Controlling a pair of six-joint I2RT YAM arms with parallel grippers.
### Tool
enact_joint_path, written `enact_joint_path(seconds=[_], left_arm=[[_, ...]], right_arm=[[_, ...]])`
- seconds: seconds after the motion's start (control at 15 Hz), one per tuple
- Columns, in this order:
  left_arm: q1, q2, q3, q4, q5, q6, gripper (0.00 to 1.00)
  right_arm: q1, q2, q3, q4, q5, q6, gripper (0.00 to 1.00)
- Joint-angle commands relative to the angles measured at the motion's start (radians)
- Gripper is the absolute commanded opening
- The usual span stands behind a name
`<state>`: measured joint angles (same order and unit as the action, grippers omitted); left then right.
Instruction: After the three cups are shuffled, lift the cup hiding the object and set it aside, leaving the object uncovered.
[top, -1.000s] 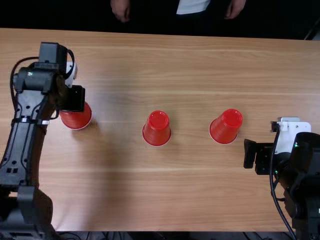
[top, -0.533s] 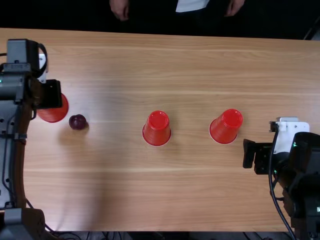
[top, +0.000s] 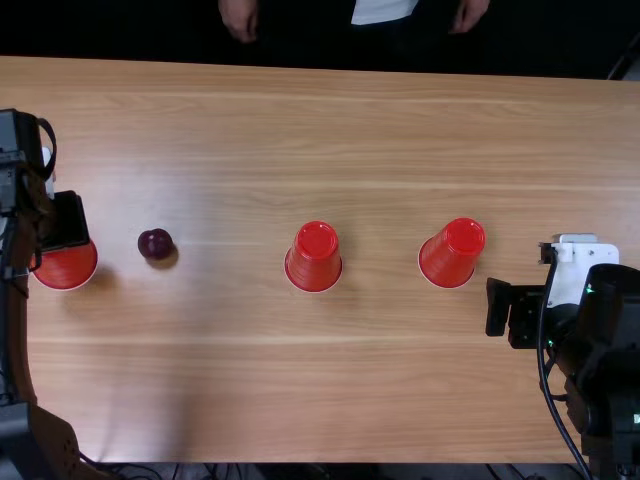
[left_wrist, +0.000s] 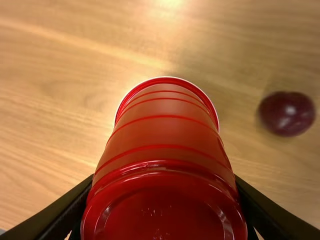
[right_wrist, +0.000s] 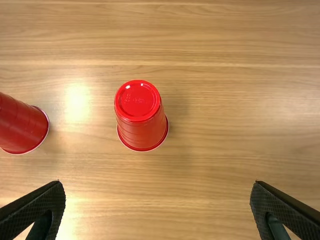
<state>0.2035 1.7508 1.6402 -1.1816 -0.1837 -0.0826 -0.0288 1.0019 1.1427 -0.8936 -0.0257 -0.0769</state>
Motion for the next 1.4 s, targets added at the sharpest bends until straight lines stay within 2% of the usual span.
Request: enact_joint_path(seconds=[0.0, 0.13, 0.27, 0.4, 0.47, 0.53, 0.6, 1.07, 1.33], left_arm=[[0.024, -0.022, -0.036, 0.005, -0.008, -0.004, 0.0], [0.034, -0.013, -0.077, 0.007, -0.008, -0.004, 0.03], [0.036, -0.01, -0.131, 0.042, -0.004, -0.006, 0.14], [0.039, -0.008, -0.177, 0.088, -0.002, -0.009, 0.41], [0.039, -0.001, -0.187, 0.101, -0.002, -0.009, 0.6], [0.04, 0.006, -0.189, 0.101, 0.0, -0.009, 0.84], [0.047, 0.006, -0.189, 0.101, 0.0, -0.009, 1.0], [0.045, -0.01, -0.186, 0.085, 0.0, -0.011, 1.0], [0.036, -0.122, -0.18, 0.081, 0.001, -0.015, 1.0]], right_arm=[[-0.01, -0.002, -0.011, 0.005, 0.002, 0.001, 1.0], [-0.01, -0.002, -0.012, 0.005, 0.002, 0.001, 1.0], [-0.01, -0.002, -0.008, 0.003, 0.004, 0.001, 1.0], [-0.01, -0.002, -0.006, 0.003, 0.002, 0.001, 1.0], [-0.01, -0.002, -0.008, 0.003, 0.002, 0.001, 1.0], [-0.01, -0.003, -0.008, 0.003, 0.002, 0.003, 1.0], [-0.01, -0.003, -0.008, 0.003, 0.002, 0.003, 1.0], [-0.01, -0.002, -0.003, 0.003, 0.004, 0.003, 1.0], [-0.01, -0.005, -0.003, 0.005, 0.004, 0.001, 1.0]])
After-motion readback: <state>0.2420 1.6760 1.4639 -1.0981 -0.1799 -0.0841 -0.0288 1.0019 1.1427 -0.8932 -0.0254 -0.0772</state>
